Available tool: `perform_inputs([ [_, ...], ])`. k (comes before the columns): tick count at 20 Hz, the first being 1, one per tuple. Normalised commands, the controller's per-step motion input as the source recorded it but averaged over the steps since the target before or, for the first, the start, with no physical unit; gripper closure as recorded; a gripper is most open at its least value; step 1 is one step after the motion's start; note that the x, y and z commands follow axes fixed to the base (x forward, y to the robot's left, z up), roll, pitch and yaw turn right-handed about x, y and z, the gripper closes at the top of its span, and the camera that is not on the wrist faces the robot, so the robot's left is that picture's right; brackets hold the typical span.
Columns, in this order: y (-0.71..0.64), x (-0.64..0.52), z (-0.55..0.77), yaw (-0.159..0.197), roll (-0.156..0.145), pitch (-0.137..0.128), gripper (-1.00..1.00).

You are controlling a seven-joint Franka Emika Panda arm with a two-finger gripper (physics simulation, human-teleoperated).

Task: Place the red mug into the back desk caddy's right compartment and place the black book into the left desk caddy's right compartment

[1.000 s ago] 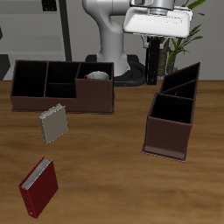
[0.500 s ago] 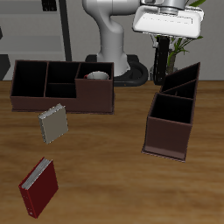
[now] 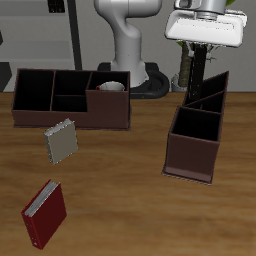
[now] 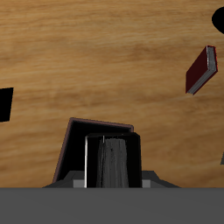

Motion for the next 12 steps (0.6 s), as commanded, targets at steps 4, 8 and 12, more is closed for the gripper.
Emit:
perform_inputs([
  [4,0.20,0.04,0.15,-0.050,0.026,-0.046,1.00],
  [8,0.09,0.11,-0.01,0.005,0.010,-0.049,1.00],
  [12,-0.06,0.18,-0.23,-0.058,-0.018,0.049,1.00],
])
